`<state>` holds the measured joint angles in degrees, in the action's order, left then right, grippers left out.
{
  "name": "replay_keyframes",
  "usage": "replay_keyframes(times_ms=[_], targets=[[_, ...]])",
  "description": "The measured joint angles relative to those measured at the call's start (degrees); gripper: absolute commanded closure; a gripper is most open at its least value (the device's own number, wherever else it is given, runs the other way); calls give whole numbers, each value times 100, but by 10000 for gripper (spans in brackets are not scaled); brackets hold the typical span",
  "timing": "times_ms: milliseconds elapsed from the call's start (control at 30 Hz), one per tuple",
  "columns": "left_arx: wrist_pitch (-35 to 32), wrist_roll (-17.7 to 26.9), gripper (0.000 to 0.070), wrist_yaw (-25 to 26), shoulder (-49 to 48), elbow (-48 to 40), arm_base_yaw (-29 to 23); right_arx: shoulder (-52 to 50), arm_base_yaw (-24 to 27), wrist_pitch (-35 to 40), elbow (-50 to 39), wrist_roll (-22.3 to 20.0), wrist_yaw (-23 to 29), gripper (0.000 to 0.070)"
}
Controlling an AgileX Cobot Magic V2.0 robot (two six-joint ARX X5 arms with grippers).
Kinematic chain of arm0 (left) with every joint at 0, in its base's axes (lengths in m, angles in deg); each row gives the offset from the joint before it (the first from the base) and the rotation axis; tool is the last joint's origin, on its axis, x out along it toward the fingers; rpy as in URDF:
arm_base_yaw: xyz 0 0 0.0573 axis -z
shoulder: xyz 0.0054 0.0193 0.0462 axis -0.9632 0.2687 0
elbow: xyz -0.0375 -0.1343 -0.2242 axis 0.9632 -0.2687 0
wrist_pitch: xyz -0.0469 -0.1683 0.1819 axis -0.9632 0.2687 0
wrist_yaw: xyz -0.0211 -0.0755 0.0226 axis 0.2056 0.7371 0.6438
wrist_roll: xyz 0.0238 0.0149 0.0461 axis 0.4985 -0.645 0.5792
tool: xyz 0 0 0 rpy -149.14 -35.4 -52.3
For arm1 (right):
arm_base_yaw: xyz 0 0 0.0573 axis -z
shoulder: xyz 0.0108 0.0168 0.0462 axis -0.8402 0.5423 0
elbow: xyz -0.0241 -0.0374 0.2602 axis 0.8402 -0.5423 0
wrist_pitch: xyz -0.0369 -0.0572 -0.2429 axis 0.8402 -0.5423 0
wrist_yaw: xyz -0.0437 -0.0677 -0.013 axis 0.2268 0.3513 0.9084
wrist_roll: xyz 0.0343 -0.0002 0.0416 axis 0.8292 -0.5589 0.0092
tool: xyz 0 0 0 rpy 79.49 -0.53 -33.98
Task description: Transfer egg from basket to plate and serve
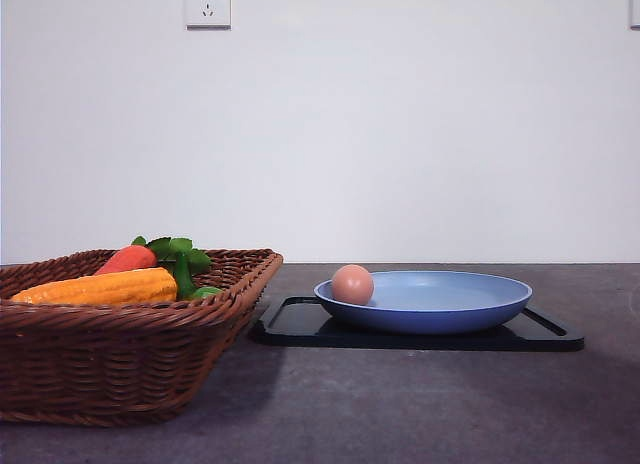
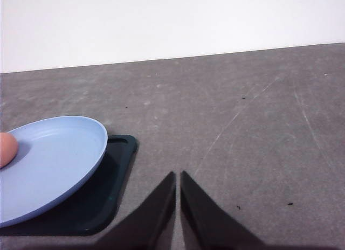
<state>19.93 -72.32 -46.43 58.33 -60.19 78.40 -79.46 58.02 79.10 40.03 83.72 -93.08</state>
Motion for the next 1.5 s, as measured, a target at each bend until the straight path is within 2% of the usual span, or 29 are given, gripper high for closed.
replay_keyframes(times_ms=[1500], targets=[[0, 0, 700, 0, 0, 0, 0, 0, 0, 2, 0, 2, 0, 700]])
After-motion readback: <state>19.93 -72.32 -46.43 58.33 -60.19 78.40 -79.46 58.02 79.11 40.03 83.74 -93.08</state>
